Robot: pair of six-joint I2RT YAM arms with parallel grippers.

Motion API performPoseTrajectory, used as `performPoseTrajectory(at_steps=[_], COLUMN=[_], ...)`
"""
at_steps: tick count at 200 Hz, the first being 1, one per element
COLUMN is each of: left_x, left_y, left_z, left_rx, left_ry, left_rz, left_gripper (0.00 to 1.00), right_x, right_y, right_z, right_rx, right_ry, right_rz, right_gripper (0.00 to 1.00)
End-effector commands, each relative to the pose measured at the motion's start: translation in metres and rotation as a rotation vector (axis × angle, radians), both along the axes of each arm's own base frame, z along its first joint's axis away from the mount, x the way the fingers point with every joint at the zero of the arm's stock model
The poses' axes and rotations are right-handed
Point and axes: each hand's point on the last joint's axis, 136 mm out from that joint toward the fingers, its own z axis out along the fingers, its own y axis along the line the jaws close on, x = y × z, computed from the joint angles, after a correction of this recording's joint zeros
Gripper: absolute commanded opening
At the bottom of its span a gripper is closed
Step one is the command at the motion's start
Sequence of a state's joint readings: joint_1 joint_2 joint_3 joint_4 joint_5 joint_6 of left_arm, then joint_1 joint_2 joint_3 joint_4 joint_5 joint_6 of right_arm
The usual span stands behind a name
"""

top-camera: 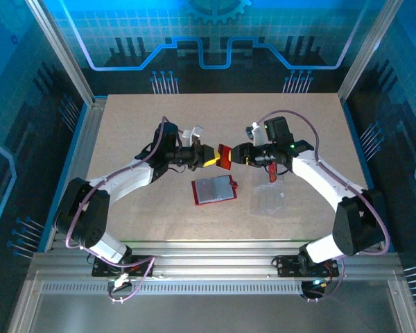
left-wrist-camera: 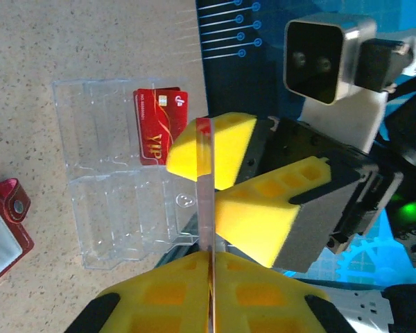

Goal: Put the credit cards into the card holder

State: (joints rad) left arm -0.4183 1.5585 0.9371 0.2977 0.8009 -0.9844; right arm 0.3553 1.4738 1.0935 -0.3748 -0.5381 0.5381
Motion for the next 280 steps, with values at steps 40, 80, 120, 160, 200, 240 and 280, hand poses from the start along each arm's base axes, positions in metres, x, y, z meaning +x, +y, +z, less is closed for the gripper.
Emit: performPoseTrajectory(at_steps=[40,80,120,160,200,240,280], left_x=[-0.002,0.000,0.002,0.002,-0.010,-0.049,-0.058], left_y=[0.002,0.006,0.012,0.016,0.063,0.104,0.088], left_z=[0.016,0.011,0.004,-0.004,-0.068,-0.122,-0.156], left_rx=[-0.093,-0.101,-0.093,-0.058,0.289,0.722,0.893], left_ry=[-0.030,-0.017,-0.011,-0.002,0.058,0.079,0.087], left_rz=[-0.019,-0.009,0.006,0.016,0.169,0.161,0.063], left_gripper=[0.11,0.11,0.12,0.41,0.66,0.69,0.71], right_x=[0.000,0.000,0.000,-0.002,0.005,-0.005,-0.007], right_y=[0.033,0.036,0.033,0.032,0.013,0.028,0.042], right_z=[0.030,0.034,0.038,0.038,0.016,-0.019,-0.057], right_rx=[0.241,0.284,0.291,0.283,0.179,0.132,0.170], right_ry=[0.012,0.027,0.021,0.003,-0.003,0.004,0.025], right_rz=[0.095,0.107,0.105,0.124,0.050,0.086,0.110], right_gripper=[0.40,0.28,0.08,0.00,0.00,0.00,0.00])
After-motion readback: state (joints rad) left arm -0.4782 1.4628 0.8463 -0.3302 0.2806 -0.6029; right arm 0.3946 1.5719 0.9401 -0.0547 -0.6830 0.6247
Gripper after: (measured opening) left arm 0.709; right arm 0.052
